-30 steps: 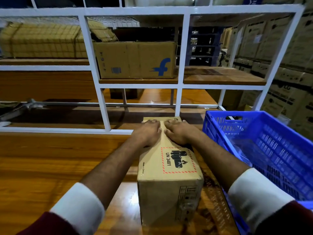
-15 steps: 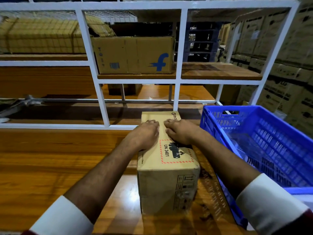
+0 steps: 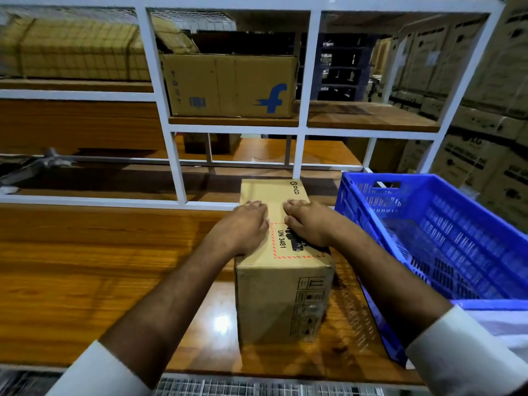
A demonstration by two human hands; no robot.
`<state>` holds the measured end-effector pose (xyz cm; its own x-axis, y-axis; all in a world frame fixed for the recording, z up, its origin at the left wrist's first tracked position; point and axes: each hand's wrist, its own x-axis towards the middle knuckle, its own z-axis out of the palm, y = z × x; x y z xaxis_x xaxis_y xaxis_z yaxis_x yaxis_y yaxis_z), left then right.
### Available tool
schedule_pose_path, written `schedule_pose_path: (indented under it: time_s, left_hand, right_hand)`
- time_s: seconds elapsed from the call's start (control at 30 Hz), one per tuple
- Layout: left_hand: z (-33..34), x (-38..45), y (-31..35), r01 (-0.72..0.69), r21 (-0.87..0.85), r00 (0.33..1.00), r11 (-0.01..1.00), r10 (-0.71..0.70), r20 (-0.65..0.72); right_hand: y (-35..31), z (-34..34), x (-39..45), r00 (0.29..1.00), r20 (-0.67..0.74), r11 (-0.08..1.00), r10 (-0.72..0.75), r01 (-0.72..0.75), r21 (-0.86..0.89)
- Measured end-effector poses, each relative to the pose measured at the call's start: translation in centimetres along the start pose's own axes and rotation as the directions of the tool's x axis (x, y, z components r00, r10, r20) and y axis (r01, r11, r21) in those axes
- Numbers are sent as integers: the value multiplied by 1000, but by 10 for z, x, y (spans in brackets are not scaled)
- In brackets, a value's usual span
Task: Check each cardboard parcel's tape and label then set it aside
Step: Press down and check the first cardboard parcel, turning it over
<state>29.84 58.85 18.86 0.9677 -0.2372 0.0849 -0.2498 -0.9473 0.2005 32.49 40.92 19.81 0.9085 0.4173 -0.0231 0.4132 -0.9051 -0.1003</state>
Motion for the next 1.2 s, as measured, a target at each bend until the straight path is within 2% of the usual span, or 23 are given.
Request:
schedule_pose_path:
  time_s: [0.13, 0.3, 0.5, 0.63, 0.9, 1.03, 1.2]
  left_hand:
    - [8, -13, -4, 15, -53, 1000, 998, -16, -10]
    - [0, -15, 5, 32, -48, 999, 998, -33, -19]
    - [0, -39, 21, -86, -5, 996, 996, 86, -9]
    - [3, -44, 25, -76, 51, 997, 996, 77, -29]
    - [4, -67, 9, -4, -113, 991, 994, -11, -130]
    - [18, -78, -2, -11, -243, 989, 970, -25, -148]
    - [9, -78, 11, -32, -92, 987, 995, 17, -160]
  right_hand:
    - [1, 10, -13, 1000, -21, 998, 18, -16, 66]
    - [-8, 0, -18, 999, 0, 998, 35, -35, 47]
    - [-31, 11, -37, 999, -22, 998, -49, 50, 27]
    - [-31, 20, -40, 998, -50, 999, -36, 37, 31]
    - [-23, 6, -72, 999, -41, 999, 36, -35, 15]
    - [-21, 18, -87, 994, -89, 992, 56, -46, 113]
    - [-28, 10, -87, 997, -76, 998, 32, -27, 65]
